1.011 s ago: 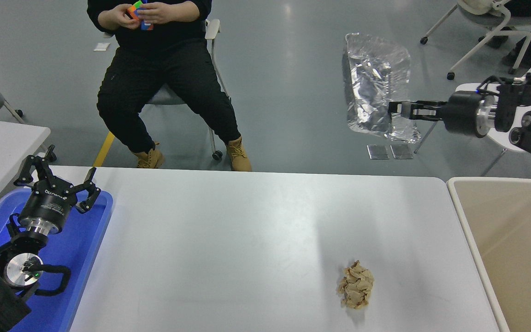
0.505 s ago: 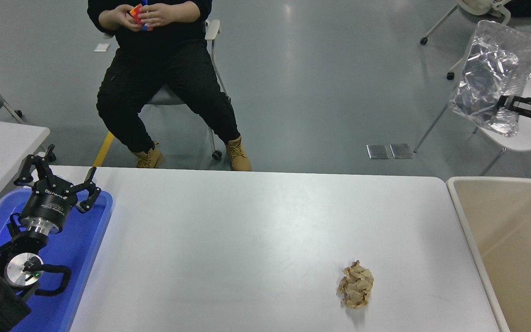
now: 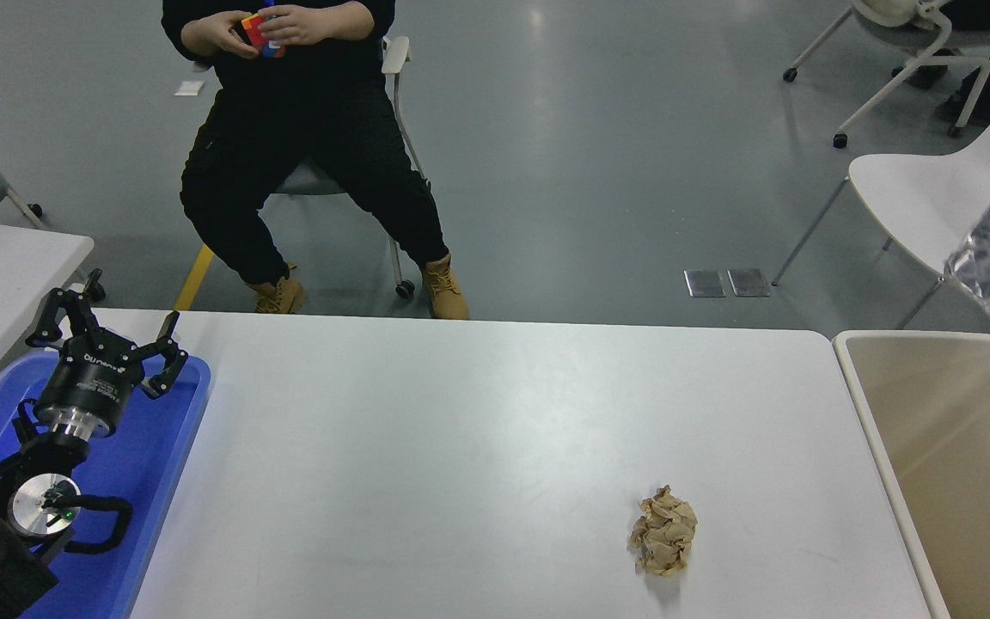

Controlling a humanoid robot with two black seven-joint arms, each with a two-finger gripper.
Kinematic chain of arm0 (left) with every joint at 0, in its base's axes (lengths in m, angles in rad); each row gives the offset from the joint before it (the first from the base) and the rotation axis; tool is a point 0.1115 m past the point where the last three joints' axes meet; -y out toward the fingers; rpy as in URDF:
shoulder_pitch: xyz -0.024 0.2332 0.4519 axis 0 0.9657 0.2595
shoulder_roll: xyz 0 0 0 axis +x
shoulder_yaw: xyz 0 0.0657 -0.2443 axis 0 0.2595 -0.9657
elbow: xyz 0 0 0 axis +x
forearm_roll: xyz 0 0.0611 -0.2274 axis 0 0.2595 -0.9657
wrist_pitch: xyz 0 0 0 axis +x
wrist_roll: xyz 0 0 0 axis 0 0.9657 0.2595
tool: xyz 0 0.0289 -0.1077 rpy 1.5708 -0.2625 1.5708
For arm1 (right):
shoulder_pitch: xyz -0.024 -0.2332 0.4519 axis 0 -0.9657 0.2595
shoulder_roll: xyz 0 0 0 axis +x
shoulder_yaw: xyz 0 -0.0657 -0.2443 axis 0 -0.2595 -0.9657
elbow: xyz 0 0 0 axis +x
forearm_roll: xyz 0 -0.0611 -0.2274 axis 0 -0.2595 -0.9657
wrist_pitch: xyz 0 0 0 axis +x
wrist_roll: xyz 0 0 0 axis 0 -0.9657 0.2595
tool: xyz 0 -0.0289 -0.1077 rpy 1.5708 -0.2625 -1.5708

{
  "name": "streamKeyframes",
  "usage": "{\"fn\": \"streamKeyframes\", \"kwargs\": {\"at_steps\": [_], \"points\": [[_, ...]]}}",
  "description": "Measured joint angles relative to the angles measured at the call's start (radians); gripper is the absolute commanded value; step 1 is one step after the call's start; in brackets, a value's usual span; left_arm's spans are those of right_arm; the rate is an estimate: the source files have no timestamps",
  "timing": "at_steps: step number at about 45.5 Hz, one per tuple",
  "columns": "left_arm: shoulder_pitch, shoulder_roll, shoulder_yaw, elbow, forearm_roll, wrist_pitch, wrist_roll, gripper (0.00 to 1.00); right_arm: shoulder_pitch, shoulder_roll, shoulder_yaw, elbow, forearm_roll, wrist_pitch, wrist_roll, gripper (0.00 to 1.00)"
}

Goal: Clean the table surface

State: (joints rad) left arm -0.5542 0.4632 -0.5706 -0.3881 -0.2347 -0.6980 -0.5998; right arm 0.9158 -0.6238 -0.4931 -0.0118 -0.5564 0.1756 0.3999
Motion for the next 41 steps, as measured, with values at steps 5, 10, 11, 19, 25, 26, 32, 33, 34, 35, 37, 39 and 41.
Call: {"fn": "streamKeyframes", "kwargs": {"at_steps": [5,10,11,19,25,26,32,33,34,35,37,39,41], "points": [[0.000,0.000,0.000,0.000,0.000,0.000,0.000,1.00,-0.041,0.000,0.029,-0.005,0.004,0.000,-0.045,0.00],[0.000,0.000,0.000,0.000,0.000,0.000,0.000,1.00,-0.084,0.002,0.074,-0.008,0.006,0.001,-0.083,0.00],[0.000,0.000,0.000,0.000,0.000,0.000,0.000,1.00,-0.093,0.003,0.085,-0.009,0.007,0.001,-0.091,0.00],[0.000,0.000,0.000,0.000,0.000,0.000,0.000,1.00,-0.154,0.010,0.156,-0.011,0.009,0.001,-0.124,0.00],[0.000,0.000,0.000,0.000,0.000,0.000,0.000,1.00,-0.195,0.025,0.202,-0.011,0.010,-0.003,-0.136,0.00],[0.000,0.000,0.000,0.000,0.000,0.000,0.000,1.00,-0.201,0.028,0.208,-0.011,0.010,-0.003,-0.138,0.00],[0.000,0.000,0.000,0.000,0.000,0.000,0.000,1.00,-0.237,0.053,0.244,-0.011,0.011,-0.008,-0.149,0.00],[0.000,0.000,0.000,0.000,0.000,0.000,0.000,1.00,-0.245,0.060,0.251,-0.012,0.011,-0.010,-0.151,0.00],[0.000,0.000,0.000,0.000,0.000,0.000,0.000,1.00,-0.250,0.064,0.255,-0.012,0.011,-0.010,-0.152,0.00],[0.000,0.000,0.000,0.000,0.000,0.000,0.000,1.00,-0.255,0.069,0.260,-0.012,0.011,-0.011,-0.153,0.00],[0.000,0.000,0.000,0.000,0.000,0.000,0.000,1.00,-0.269,0.083,0.272,-0.012,0.011,-0.012,-0.155,0.00],[0.000,0.000,0.000,0.000,0.000,0.000,0.000,1.00,-0.278,0.093,0.280,-0.012,0.011,-0.013,-0.157,0.00],[0.000,0.000,0.000,0.000,0.000,0.000,0.000,1.00,-0.289,0.106,0.289,-0.012,0.011,-0.016,-0.159,0.00]]}}
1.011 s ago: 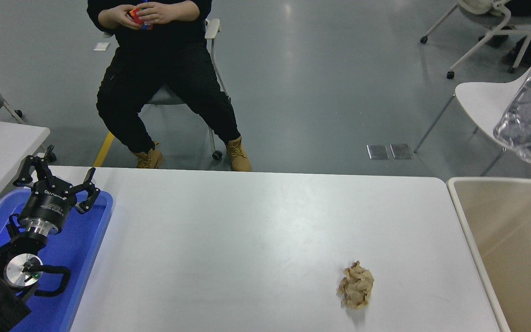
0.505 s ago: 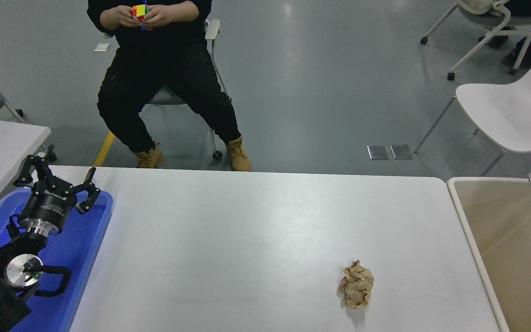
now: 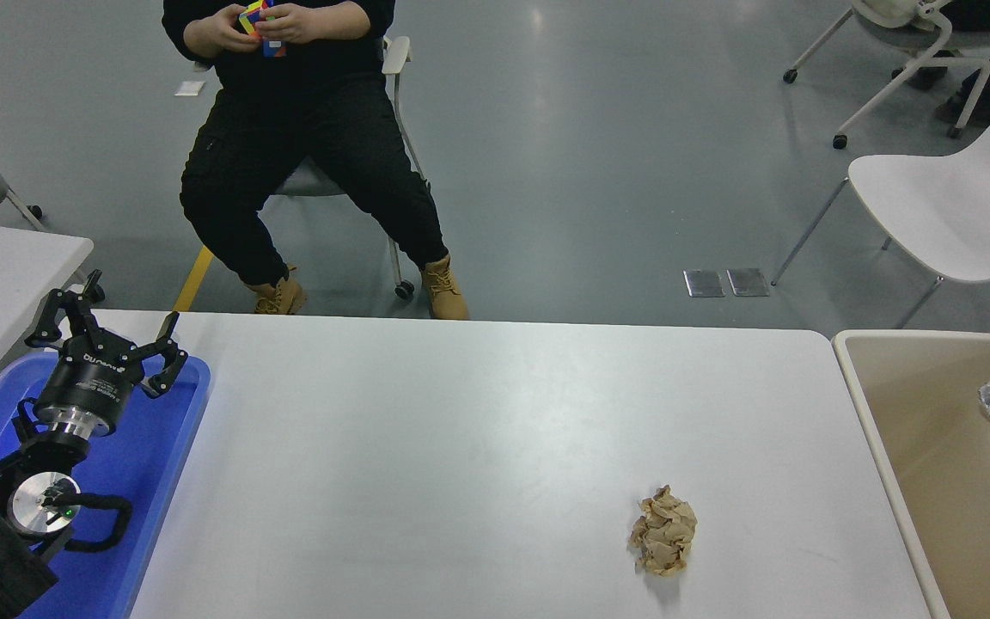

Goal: Clean the table surface

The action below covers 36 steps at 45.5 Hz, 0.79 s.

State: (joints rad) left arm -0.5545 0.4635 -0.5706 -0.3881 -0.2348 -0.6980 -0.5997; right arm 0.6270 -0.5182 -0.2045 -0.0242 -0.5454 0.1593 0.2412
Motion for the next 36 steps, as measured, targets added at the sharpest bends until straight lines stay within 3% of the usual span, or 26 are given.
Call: {"fn": "streamKeyframes", "kwargs": {"at_steps": [36], "points": [[0.000,0.000,0.000,0.000,0.000,0.000,0.000,1.00,-0.075,0.095,0.034,0.001,-0.001,-0.031,-0.006,0.00]]}}
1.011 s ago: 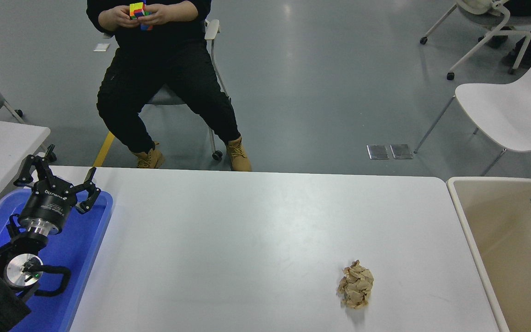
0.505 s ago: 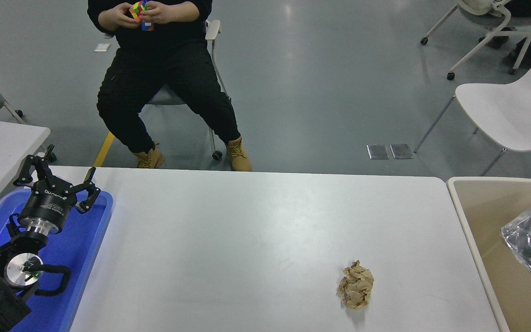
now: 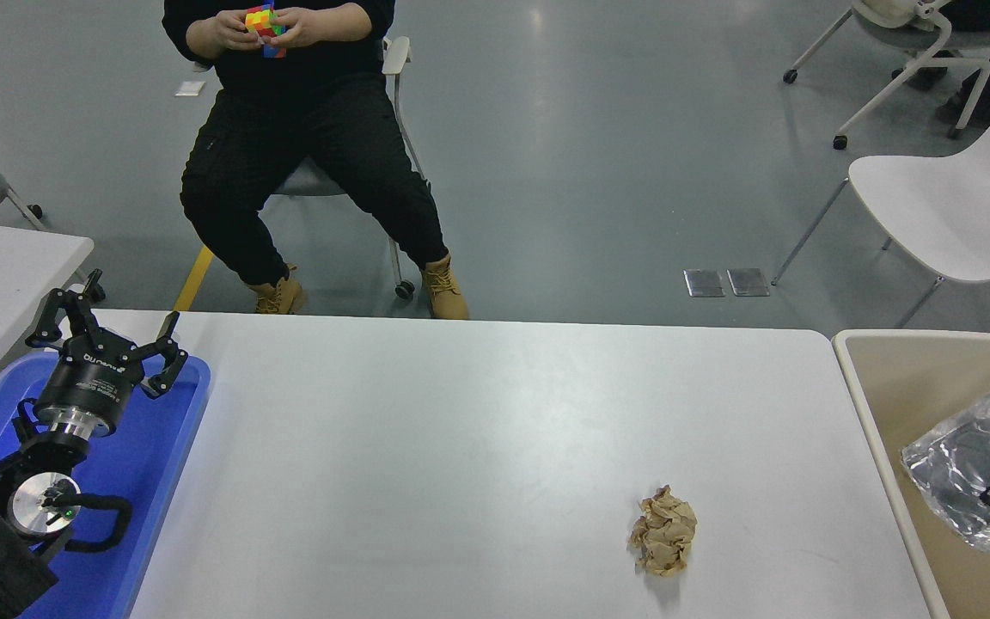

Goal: Clean the table surface

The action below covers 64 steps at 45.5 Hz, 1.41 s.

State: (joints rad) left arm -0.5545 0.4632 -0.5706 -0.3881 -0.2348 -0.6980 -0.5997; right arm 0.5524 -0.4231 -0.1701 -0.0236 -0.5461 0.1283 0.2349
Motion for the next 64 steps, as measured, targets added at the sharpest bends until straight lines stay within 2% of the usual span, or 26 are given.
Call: {"fn": "streamKeyframes", "kwargs": {"at_steps": [9,12,16,18,28,44,64], "points": [[0.000,0.000,0.000,0.000,0.000,0.000,0.000,1.00,-0.003,0.004,0.001,0.000,0.000,-0.001,0.000,0.02],[0.000,0.000,0.000,0.000,0.000,0.000,0.000,1.00,-0.004,0.004,0.002,0.000,0.000,-0.002,0.000,0.23],[0.000,0.000,0.000,0.000,0.000,0.000,0.000,1.00,-0.004,0.004,0.003,-0.001,0.000,-0.014,0.000,0.57],[0.000,0.000,0.000,0.000,0.000,0.000,0.000,1.00,-0.004,0.004,0.003,-0.001,0.001,-0.030,0.000,0.69],[0.000,0.000,0.000,0.000,0.000,0.000,0.000,1.00,-0.005,0.005,0.003,-0.001,0.018,-0.117,0.001,0.95],[0.000,0.000,0.000,0.000,0.000,0.000,0.000,1.00,0.001,0.007,0.097,0.012,0.092,-0.172,0.003,0.98],[0.000,0.000,0.000,0.000,0.000,0.000,0.000,1.00,0.127,-0.059,0.434,0.129,0.120,-0.182,0.003,0.98]]}}
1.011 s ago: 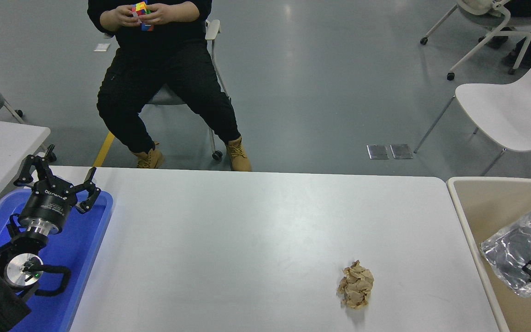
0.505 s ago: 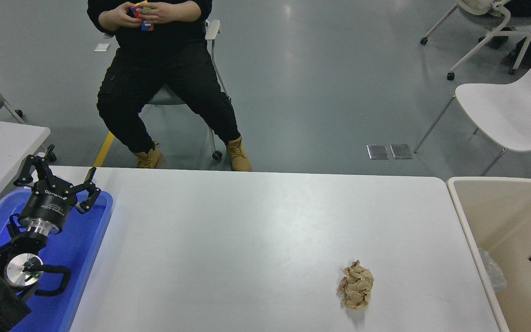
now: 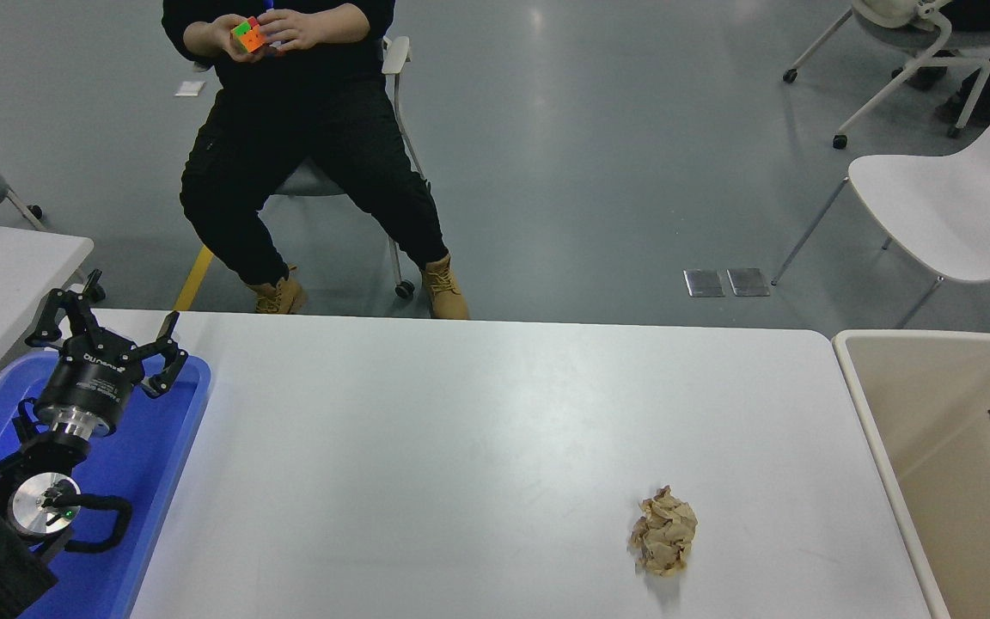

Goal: Clean the table surface

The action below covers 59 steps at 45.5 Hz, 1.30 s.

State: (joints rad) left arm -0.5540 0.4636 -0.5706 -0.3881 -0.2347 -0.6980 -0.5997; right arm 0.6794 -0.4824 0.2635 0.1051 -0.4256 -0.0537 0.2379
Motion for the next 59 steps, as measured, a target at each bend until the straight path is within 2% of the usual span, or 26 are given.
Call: {"fn": "streamKeyframes", "kwargs": {"at_steps": [15,30,48,59], "points": [[0.000,0.000,0.000,0.000,0.000,0.000,0.000,1.00,0.180,-0.065,0.161,0.064,0.054,-0.002,-0.001,0.98],[0.000,0.000,0.000,0.000,0.000,0.000,0.000,1.00,0.304,-0.124,0.305,0.250,0.169,-0.005,-0.001,0.98],[0.000,0.000,0.000,0.000,0.000,0.000,0.000,1.00,0.343,-0.121,0.468,0.495,0.194,-0.006,0.006,0.98],[0.000,0.000,0.000,0.000,0.000,0.000,0.000,1.00,0.308,-0.078,0.504,0.577,0.188,-0.003,0.027,0.98]]}}
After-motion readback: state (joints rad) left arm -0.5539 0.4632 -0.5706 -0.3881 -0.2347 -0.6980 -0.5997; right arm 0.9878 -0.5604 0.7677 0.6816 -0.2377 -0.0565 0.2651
